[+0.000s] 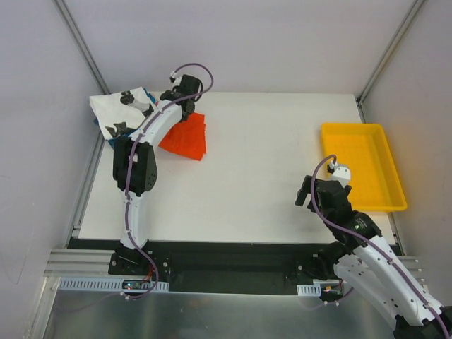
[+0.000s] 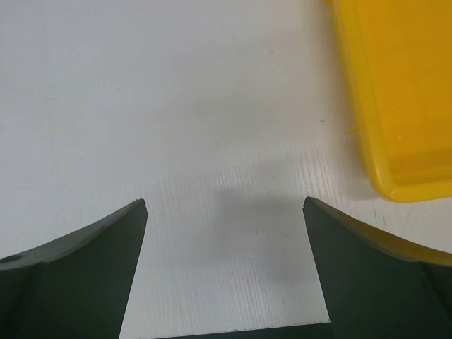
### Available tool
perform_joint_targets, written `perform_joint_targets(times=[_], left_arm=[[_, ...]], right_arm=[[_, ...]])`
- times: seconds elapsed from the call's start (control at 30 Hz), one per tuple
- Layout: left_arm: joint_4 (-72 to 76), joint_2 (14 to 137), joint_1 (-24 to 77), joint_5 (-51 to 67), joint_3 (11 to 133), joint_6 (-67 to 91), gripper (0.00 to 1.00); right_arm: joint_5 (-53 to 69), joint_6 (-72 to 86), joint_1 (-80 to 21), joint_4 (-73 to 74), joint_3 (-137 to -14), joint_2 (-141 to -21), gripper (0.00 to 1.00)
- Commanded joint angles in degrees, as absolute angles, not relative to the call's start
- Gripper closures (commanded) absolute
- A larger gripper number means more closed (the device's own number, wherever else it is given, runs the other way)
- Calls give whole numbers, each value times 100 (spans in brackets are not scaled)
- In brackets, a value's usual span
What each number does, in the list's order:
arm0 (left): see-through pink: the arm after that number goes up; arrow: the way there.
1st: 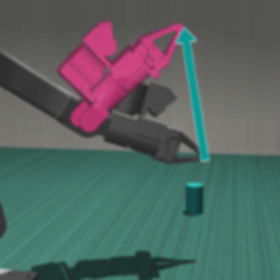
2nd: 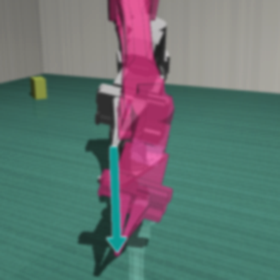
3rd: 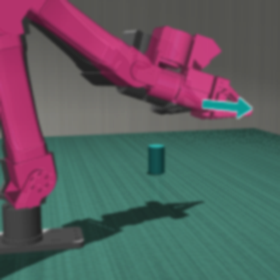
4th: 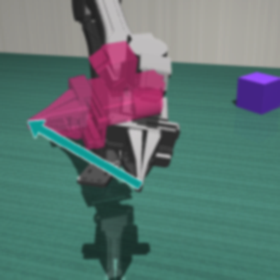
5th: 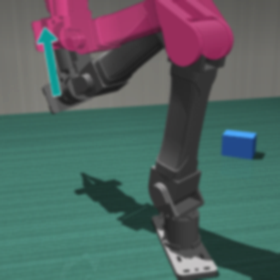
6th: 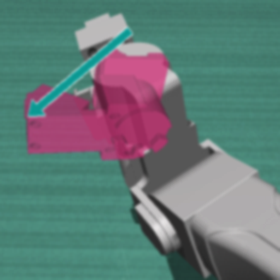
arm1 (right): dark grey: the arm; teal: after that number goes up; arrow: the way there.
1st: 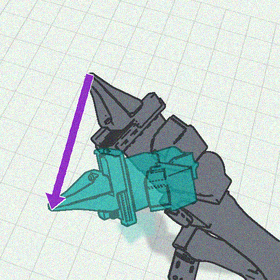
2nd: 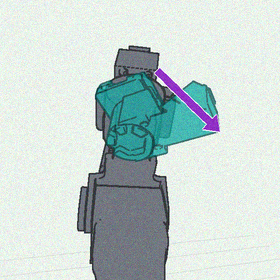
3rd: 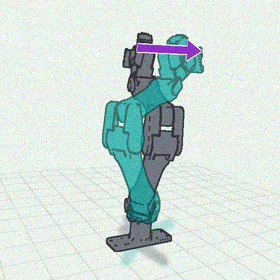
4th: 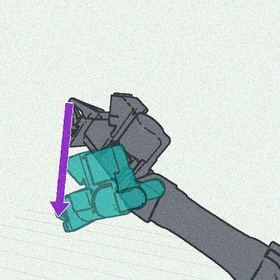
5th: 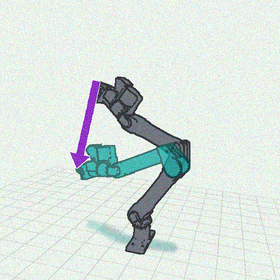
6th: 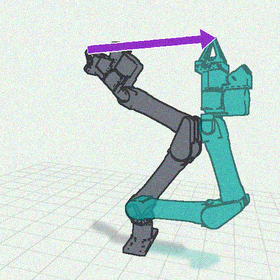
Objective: Fold and stack the t-shirts
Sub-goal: Neatly place the folded tshirt to the corner
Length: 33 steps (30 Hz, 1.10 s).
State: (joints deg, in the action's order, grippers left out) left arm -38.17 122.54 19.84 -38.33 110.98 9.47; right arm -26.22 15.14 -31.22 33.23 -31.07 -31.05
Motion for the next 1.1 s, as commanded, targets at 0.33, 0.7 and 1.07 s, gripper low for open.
perform_joint_targets(times=[0.33, 0.7, 1.07], left_arm=[[-3850, 12656, 1108, -4280, 13219, -729, 100], [-3525, 12322, 703, -3956, 13614, -546, 100], [-3349, 12217, 35, -3797, 13403, 217, 100]], right_arm=[[-2681, 1415, -3129, 2962, -3085, -3709, 3], [-2663, 1406, -3129, 2944, -3164, -3972, 3], [-2830, 1397, -3138, 3024, -3278, -4333, 3]])
